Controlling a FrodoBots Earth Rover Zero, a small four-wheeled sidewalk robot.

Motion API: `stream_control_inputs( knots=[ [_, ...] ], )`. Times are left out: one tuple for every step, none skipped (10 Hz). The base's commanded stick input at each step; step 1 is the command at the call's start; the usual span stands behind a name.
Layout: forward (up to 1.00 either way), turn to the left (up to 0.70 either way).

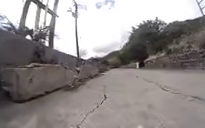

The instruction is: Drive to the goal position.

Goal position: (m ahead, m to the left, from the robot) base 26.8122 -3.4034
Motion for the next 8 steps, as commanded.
stream_control_inputs(
  knots=[
    [1.0,-0.21],
    [1.0,-0.36],
    [1.0,-0.4],
    [1.0,-0.4],
    [1.0,-0.4],
    [1.0,-0.4],
    [1.0,-0.4],
    [1.0,-0.32]
  ],
)
